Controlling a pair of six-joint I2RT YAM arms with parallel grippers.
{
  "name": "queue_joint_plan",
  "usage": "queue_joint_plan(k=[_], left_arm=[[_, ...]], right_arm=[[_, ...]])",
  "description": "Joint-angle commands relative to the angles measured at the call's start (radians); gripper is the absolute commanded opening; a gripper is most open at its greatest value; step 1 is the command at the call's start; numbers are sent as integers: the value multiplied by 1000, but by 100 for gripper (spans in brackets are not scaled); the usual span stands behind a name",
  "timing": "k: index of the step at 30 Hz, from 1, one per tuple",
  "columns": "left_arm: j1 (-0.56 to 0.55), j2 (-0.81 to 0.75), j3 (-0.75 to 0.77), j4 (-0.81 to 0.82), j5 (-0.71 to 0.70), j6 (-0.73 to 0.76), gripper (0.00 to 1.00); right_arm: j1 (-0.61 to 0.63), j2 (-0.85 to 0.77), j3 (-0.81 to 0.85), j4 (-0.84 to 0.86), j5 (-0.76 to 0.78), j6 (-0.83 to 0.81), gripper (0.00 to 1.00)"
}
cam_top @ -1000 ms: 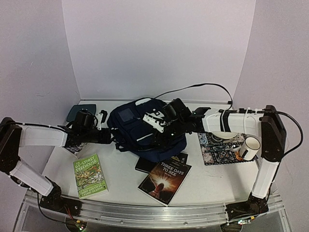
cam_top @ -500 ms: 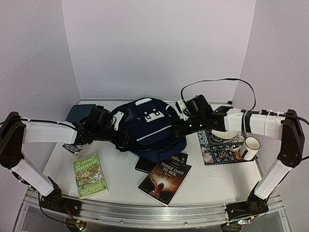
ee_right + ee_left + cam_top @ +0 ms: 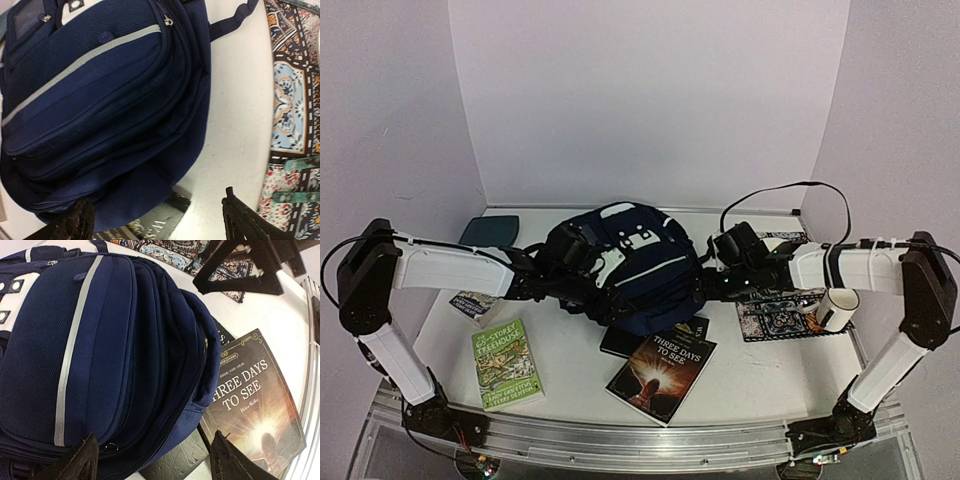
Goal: Pack the student bag
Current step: Move the student bag to the center of the board.
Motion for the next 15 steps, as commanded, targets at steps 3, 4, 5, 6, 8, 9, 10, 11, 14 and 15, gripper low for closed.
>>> queue_joint_plan(k=[3, 4, 5, 6, 8, 9, 10, 11, 14, 15], left_arm=[[-1, 46, 60, -40, 7, 34, 78], [-1, 55, 71, -45, -3, 36, 78], [-1, 62, 80, -48, -14, 40, 78], [-1, 70, 90, -50, -25, 45, 78], [-1, 87, 109, -52, -49, 56, 77], [-1, 97, 120, -55, -52, 61, 76], [-1, 107, 128, -58, -57, 68, 76], [-1, 115, 136, -60, -63, 73, 75], [-1, 129, 154, -65, -83, 81, 66], [-1, 132, 161, -65, -93, 79, 61]], right_arm=[[2, -16, -36, 60, -83, 90, 88], [2, -12, -37, 69, -84, 94, 88], [2, -7, -37, 78, -96, 97, 88], [2, -2, -37, 86, -114, 99, 88], [3, 7, -34, 97, -126, 102, 88], [2, 10, -32, 101, -131, 103, 88], [2, 13, -31, 104, -136, 103, 88], [2, 15, -29, 107, -139, 104, 88], [2, 13, -30, 109, -147, 104, 88], [2, 12, -32, 109, -148, 103, 88]])
